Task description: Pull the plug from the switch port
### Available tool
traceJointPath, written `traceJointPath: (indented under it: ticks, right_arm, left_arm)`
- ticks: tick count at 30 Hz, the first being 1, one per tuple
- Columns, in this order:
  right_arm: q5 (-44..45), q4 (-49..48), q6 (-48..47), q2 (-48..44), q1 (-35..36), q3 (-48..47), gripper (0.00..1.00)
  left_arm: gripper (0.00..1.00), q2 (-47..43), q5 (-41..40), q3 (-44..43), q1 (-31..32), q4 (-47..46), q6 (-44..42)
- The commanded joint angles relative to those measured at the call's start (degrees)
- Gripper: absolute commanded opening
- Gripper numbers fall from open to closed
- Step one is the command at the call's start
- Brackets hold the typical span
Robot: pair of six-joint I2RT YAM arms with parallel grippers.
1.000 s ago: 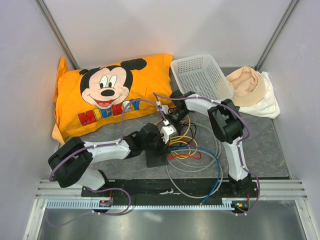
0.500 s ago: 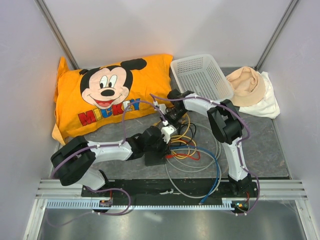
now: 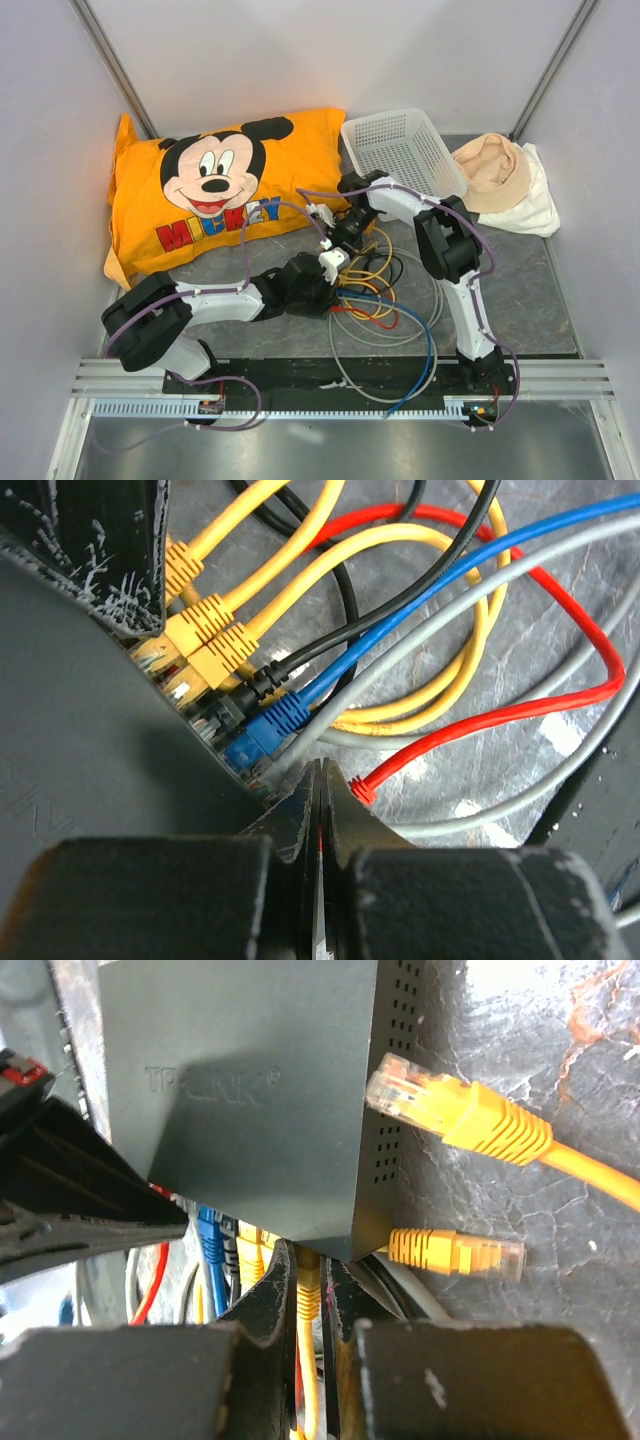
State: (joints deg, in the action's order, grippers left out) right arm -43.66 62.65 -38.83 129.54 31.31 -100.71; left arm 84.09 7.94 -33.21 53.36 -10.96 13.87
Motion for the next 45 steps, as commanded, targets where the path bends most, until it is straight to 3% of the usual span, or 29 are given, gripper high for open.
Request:
traceJointPath:
  ticks: [1,6,8,10,14,19,26,33,41,45]
  right_arm:
    - [10.9,9.8,-15.5,9.1,-4.8,-5.4,0.03]
    - [4.8,14.3,-9.0,12.8,-5.5,-8.5,0.01]
    - [4.4,8.3,2.9,11.4,-5.6,-2.0,0.00]
    - [2.1,5.4,7.9,8.1,-5.6,3.3,0.01]
    - [4.6,-3.8,17.0,2.9,-5.7,14.5,0.00]
    - [11.1,-4.0,23.8,4.1,-5.9,13.7,0.00]
    - [10.0,-3.7,24.2,1.1,-5.9,9.7,0.00]
    - [22.8,-5.0,19.7,-12.1,-5.8,5.6,0.00]
    - [41.6,-8.2,18.3,-17.6,-6.2,9.9,0.01]
    - [44.8,-9.7,19.0,-17.9,-6.3,10.1,0.04]
  left_arm:
    - [0.02,1.7,-6.0,2.4,-1.1,8.4,0.7]
    - [0.02,2.7,-7.5,2.2,-1.4,7.5,0.8]
    - [0.02,3.2,-7.8,2.1,-1.9,7.6,1.2]
    - [0.01,3.3,-7.8,2.1,-2.5,7.6,1.7]
    - [0.02,3.8,-7.8,1.8,-3.3,7.5,2.3]
    - [0.02,4.2,-9.3,1.7,-3.8,7.3,2.6]
    - [0.02,2.7,-9.0,2.3,-3.9,7.1,2.1]
    - [0.01,-1.6,-6.8,2.7,-4.1,6.6,-0.7]
    - [0.01,-5.7,-6.6,3.2,-6.6,5.3,-3.8]
    - [0.02,-6.8,-6.5,3.3,-8.0,3.8,-5.0]
